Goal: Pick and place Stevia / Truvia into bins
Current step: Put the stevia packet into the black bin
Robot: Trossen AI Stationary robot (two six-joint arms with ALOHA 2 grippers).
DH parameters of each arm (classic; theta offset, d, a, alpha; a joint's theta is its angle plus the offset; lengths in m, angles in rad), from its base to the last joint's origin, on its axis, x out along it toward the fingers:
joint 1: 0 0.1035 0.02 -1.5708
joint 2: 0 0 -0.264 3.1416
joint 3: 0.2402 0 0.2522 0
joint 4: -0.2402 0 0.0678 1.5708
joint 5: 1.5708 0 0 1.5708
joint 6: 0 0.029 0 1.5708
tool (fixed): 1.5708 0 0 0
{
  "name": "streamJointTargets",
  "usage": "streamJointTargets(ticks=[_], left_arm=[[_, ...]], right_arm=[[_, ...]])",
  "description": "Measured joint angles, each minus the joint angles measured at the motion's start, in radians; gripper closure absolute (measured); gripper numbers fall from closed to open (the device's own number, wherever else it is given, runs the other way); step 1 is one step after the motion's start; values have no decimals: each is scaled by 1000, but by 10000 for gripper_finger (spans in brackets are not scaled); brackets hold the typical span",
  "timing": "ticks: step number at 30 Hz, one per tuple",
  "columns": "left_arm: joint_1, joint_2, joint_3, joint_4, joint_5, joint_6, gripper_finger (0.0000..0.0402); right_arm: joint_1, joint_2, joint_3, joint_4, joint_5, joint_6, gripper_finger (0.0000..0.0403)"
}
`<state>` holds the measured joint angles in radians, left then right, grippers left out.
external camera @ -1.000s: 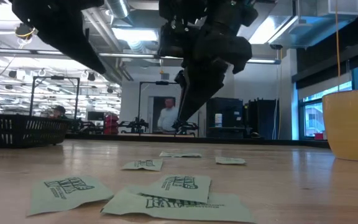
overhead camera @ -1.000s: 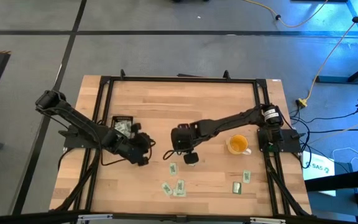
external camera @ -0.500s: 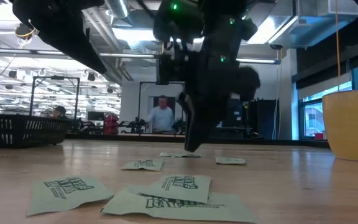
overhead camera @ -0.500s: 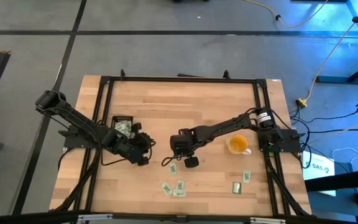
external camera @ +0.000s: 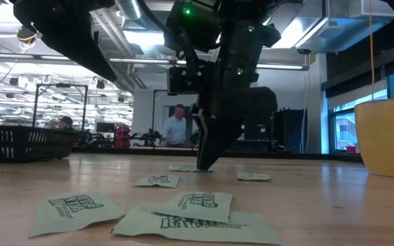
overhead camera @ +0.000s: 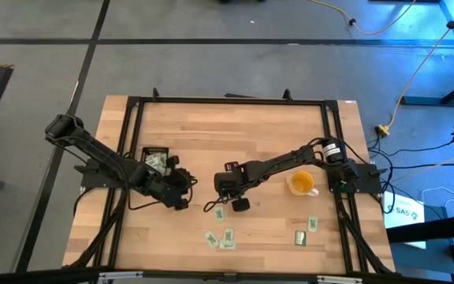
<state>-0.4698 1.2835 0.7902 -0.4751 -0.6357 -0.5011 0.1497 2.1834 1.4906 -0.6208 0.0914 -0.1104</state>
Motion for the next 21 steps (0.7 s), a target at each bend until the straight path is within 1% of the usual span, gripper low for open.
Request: streamJointTargets(ticks=[4,10,17,21], left_arm=[[0,0,0,0,0,0,316],[0,0,0,0,0,1,316],[0,0,0,0,0,30,315],[0,0,0,0,0,62,315]], right_arm=[[0,0,0,-1,4,-1,354],[0,0,-2,-2,7,-16,396],[1,0,5,-6,15,-39,400],[-2,9,46,-15,-12,-65,401]])
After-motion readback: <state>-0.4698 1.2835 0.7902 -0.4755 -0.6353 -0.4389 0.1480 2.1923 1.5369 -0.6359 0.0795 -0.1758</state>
